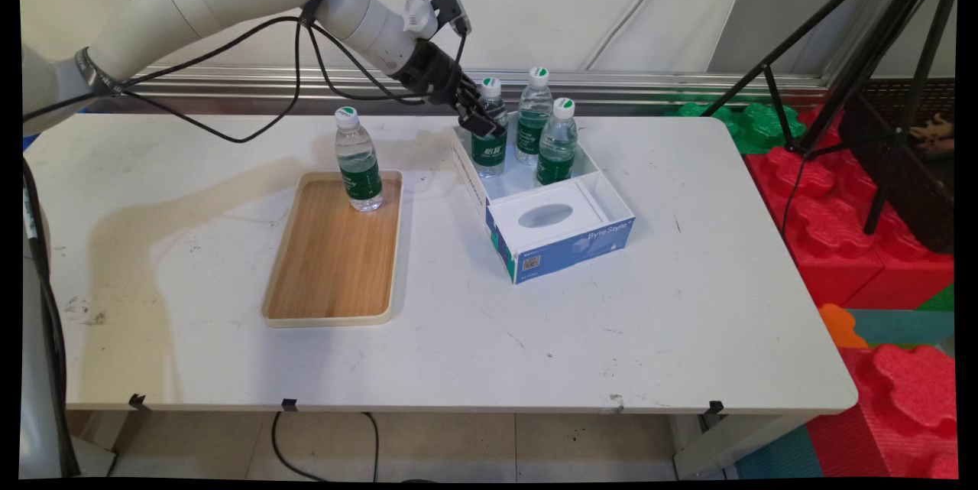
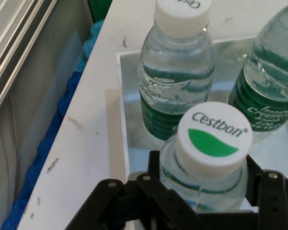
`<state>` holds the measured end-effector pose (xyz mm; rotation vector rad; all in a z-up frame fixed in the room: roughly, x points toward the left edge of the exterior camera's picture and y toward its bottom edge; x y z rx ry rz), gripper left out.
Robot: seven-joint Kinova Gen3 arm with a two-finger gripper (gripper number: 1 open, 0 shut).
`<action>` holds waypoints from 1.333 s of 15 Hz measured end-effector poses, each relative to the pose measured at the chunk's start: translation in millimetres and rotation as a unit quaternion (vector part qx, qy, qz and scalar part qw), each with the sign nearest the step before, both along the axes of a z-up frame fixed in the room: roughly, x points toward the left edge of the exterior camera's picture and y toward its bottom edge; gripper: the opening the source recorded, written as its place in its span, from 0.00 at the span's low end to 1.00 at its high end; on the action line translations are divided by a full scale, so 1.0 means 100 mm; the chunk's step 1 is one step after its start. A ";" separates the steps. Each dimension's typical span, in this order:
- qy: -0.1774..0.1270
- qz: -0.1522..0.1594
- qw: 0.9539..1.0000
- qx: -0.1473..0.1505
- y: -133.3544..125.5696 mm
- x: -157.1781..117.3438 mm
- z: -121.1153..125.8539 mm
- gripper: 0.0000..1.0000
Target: Place the picked object on the tray
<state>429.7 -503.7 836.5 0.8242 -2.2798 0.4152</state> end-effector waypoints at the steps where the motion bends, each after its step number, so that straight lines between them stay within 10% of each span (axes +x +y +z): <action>1: 0.001 0.000 1.000 -0.001 0.00 0.00 0.01 0.00; 20: 0.041 -0.019 0.998 -0.047 0.79 0.31 0.85 0.00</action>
